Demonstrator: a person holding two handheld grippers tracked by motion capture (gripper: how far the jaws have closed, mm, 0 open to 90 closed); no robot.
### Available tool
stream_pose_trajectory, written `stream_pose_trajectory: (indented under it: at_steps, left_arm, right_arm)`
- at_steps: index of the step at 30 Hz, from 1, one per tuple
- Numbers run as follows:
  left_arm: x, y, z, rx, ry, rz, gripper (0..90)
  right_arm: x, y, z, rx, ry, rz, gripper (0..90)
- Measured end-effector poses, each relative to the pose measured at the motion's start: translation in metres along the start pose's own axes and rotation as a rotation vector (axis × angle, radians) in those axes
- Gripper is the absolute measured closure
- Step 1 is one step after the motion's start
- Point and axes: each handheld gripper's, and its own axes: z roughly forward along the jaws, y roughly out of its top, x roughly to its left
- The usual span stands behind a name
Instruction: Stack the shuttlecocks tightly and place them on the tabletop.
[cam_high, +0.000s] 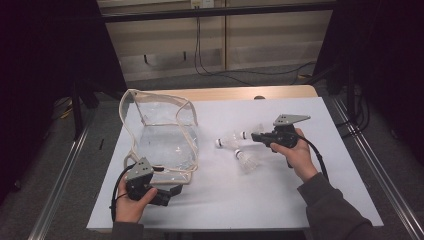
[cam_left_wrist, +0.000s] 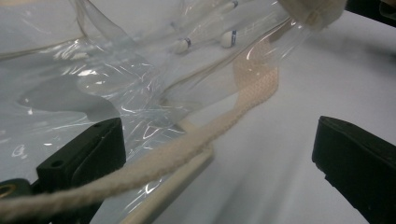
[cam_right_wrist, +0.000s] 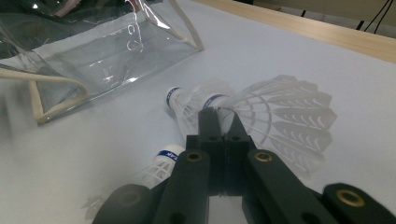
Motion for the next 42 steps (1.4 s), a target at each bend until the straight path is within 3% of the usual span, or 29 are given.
stream_pose_trajectory:
  at_steps: [42]
  left_arm:
    - [0.000, 0.000, 0.000, -0.004, -0.001, 0.003, 2.7]
  right_arm:
    - [0.000, 0.003, 0.015, 0.010, 0.001, -0.009, 89.5]
